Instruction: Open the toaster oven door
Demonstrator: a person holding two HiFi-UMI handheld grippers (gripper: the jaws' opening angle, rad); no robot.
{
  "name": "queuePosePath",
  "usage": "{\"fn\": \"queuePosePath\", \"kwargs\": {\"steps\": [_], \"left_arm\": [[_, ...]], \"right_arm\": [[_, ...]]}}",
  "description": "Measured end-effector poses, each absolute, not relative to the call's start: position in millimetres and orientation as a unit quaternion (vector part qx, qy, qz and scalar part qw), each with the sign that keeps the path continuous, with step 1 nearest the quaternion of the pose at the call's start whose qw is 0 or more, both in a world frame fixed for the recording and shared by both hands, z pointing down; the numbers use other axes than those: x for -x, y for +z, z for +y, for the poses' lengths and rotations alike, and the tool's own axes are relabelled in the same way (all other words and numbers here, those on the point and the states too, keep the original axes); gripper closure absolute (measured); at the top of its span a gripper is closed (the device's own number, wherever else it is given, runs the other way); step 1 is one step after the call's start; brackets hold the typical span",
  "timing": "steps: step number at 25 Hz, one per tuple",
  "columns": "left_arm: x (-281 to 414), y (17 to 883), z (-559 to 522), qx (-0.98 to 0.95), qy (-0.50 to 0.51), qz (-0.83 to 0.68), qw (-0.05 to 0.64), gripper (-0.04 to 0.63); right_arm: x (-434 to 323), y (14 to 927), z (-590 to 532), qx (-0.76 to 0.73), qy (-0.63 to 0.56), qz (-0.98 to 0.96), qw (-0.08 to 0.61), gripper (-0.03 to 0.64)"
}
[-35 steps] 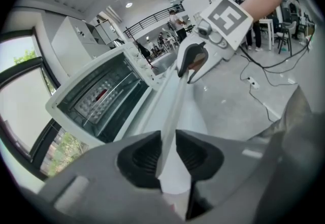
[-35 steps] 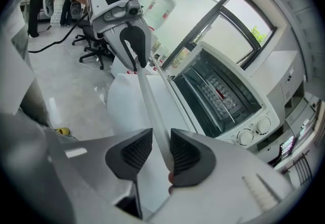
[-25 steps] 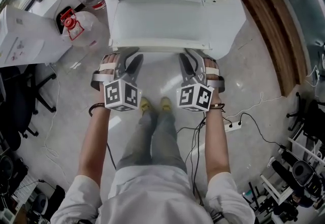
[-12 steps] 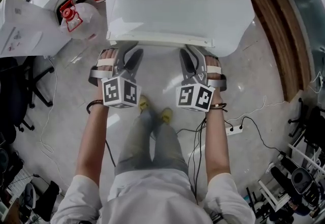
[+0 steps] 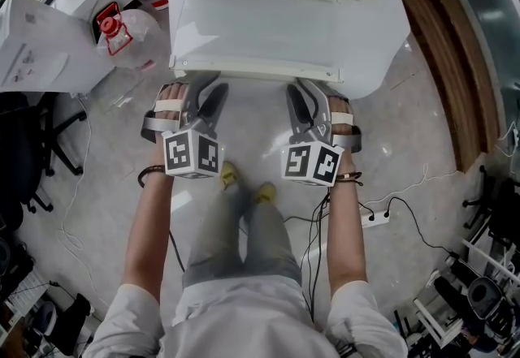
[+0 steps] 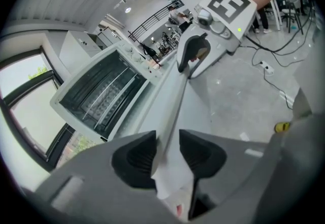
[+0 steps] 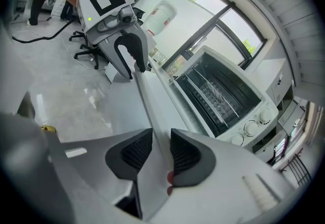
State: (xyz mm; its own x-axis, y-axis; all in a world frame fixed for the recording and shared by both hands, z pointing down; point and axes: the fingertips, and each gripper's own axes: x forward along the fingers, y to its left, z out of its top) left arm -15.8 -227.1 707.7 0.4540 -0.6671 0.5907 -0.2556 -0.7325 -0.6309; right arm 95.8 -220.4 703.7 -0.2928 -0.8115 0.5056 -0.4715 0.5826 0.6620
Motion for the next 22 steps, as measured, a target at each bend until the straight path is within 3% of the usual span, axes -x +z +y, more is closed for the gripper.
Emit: {"fn": "queuePosePath", "kwargs": {"steps": [4, 22], "left_arm": [[16.5, 707.2, -222.6, 0.825, -0.454, 0.260, 0.216, 0.434], [16.0, 700.7, -221.0, 0.843, -0.433, 0.269, 0.174, 0.426]], "right_arm": [[-95.4, 702.8, -217.9, -0.400, -0.192, -0.781, 0.441, 0.518], [-94.1, 696.7, -218.5, -0.419, -0.168, -0.789, 0.418, 0.518]]}}
